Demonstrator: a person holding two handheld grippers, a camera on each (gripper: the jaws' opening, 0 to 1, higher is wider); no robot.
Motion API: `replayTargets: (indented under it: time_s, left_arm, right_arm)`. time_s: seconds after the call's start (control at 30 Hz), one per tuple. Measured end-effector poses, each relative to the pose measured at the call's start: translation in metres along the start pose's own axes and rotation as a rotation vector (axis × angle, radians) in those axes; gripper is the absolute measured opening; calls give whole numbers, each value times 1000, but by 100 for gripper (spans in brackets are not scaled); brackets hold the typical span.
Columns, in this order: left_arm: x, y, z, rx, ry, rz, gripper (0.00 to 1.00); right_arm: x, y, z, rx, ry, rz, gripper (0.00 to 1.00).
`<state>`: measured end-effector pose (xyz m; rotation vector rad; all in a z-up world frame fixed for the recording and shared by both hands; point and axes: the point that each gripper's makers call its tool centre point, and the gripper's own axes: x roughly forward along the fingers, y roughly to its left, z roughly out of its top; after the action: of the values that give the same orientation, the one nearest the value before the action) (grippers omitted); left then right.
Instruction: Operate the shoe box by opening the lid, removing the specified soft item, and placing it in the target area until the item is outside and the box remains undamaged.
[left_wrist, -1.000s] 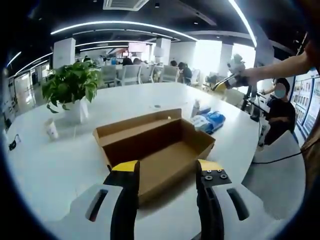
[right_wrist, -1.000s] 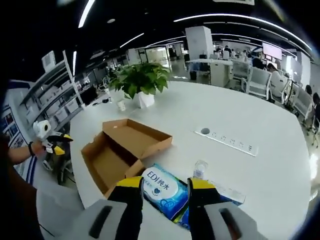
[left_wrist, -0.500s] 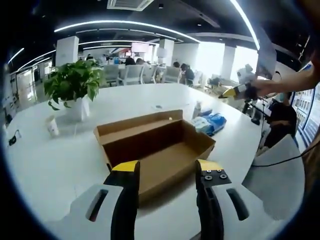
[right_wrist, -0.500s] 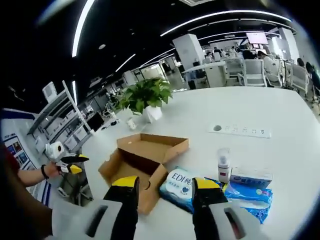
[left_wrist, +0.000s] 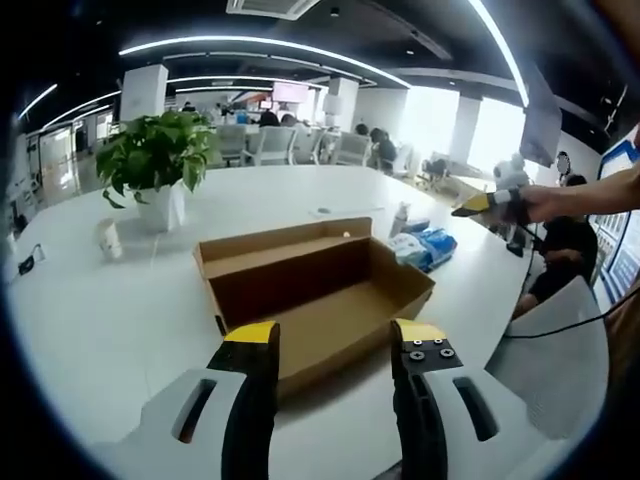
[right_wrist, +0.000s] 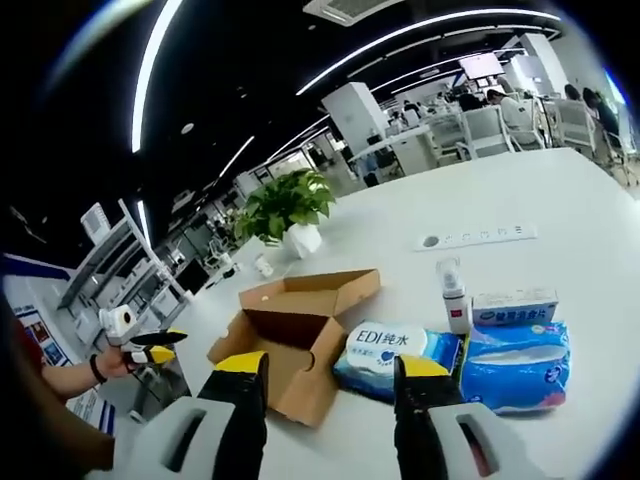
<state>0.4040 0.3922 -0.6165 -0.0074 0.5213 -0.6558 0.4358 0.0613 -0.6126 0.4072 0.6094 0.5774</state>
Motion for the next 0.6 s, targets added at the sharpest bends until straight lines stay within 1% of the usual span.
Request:
replayTargets:
  time_s: [0.13, 0.33, 0.6]
  left_arm:
    - [-1, 1, -3, -8, 1, 3, 45]
    - [-3, 1, -5, -16, -1, 8, 46]
    - [-7, 10, -4, -30, -11, 34, 46]
  right_arm:
    - [-3, 2, -7, 21, -24, 0, 51]
    - [-5, 7, -17, 33, -36, 11, 52]
    - [-6, 15, -32, 15, -20, 17, 53]
